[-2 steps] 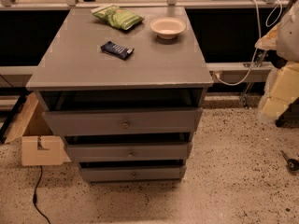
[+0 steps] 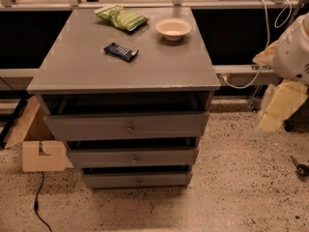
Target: Open bottom drawer
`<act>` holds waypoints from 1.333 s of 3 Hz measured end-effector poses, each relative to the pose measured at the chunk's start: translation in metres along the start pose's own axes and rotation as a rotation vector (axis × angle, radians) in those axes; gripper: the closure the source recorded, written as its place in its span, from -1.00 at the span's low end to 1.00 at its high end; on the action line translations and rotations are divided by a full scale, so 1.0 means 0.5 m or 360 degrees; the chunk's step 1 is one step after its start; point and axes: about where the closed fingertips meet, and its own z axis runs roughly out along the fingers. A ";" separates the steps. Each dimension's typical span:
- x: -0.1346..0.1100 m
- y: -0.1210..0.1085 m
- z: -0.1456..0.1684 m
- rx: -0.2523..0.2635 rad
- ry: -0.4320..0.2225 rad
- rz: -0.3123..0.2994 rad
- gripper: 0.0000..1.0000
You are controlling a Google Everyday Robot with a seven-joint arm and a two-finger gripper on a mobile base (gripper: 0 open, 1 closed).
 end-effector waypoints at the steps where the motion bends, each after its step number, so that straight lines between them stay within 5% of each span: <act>1: -0.017 0.036 0.125 -0.0119 -0.0107 0.0017 -1.00; 2: -0.039 0.085 0.276 -0.0256 -0.0240 0.0102 -1.00; 3: -0.035 0.095 0.295 -0.0258 -0.0248 0.0102 -1.00; 4: -0.011 0.136 0.392 -0.0256 -0.0297 0.0021 -1.00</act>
Offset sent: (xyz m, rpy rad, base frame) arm 0.0008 0.0872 -0.2097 0.3198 0.2096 -0.0028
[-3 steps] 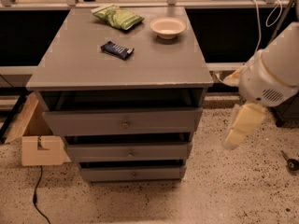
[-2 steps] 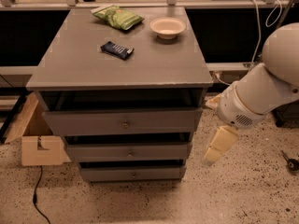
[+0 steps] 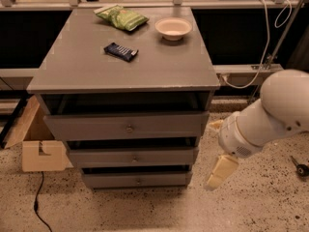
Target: Open bottom drawer
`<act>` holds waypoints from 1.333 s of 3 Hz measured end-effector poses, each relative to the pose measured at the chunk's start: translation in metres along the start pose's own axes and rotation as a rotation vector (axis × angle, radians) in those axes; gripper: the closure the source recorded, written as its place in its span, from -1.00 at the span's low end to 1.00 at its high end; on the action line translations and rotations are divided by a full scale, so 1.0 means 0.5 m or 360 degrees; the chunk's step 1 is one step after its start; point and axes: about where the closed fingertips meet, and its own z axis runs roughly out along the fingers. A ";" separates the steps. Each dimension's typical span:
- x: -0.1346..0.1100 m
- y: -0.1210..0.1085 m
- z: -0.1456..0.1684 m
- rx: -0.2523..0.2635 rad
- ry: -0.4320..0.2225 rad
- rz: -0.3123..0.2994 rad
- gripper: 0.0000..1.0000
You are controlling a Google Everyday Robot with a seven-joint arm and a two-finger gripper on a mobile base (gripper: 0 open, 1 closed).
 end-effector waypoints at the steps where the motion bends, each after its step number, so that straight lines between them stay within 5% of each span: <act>1: 0.046 0.030 0.126 0.0004 -0.0070 -0.0095 -1.00; 3: 0.083 0.037 0.364 0.0014 -0.0308 -0.0159 -1.00; 4: 0.092 0.047 0.395 -0.0023 -0.0332 -0.0125 -1.00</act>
Offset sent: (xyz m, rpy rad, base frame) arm 0.0068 0.0370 -0.1978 0.1953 -0.1825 0.1259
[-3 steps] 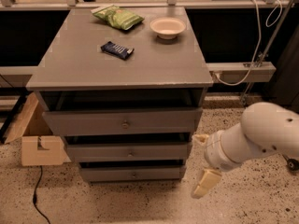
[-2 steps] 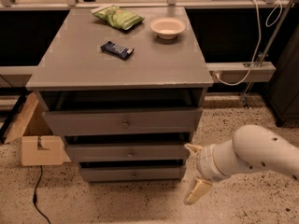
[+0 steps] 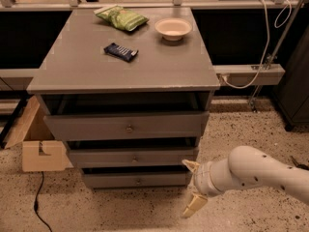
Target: Open bottom drawer
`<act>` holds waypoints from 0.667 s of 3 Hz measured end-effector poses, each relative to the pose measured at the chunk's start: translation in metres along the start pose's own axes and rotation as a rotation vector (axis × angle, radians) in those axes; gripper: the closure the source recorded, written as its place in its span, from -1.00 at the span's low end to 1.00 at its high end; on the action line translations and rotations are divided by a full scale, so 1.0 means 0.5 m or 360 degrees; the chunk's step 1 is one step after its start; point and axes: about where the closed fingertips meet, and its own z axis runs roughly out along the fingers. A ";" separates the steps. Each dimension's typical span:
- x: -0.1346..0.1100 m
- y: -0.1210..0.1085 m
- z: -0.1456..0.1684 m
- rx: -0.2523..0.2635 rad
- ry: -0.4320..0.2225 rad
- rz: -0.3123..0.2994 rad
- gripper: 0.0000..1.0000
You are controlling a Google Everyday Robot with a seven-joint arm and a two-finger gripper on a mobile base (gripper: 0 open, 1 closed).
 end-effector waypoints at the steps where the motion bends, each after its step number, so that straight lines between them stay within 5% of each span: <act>1: 0.001 0.000 0.002 -0.0002 -0.0001 0.0001 -1.00; 2: 0.075 -0.015 0.123 -0.0041 0.0012 0.0006 -1.00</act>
Offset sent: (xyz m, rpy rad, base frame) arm 0.0268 0.0100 -0.1430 -0.0133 0.0655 0.0066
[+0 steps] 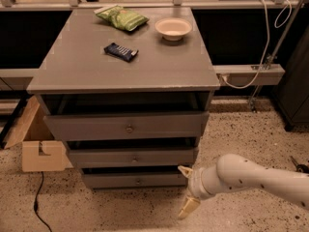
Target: Open bottom drawer
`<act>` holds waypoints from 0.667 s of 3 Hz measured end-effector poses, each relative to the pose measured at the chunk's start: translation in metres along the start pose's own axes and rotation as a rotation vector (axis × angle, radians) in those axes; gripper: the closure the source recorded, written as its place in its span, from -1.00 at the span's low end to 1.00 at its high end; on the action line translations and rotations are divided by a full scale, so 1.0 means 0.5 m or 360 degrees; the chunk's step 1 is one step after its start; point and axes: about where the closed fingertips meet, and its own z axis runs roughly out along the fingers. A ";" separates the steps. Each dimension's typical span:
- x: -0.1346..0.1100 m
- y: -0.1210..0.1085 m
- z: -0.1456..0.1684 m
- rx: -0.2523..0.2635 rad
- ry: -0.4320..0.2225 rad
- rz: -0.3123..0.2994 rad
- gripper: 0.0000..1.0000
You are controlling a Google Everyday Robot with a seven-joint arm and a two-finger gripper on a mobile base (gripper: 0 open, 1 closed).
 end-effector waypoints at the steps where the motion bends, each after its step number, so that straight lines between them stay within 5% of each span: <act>1: 0.064 -0.010 0.107 -0.0046 -0.0015 -0.0013 -1.00; 2: 0.115 -0.020 0.200 -0.0076 -0.0067 -0.0030 -1.00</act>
Offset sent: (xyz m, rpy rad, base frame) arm 0.0331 0.0160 -0.1820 0.0863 0.0276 0.0705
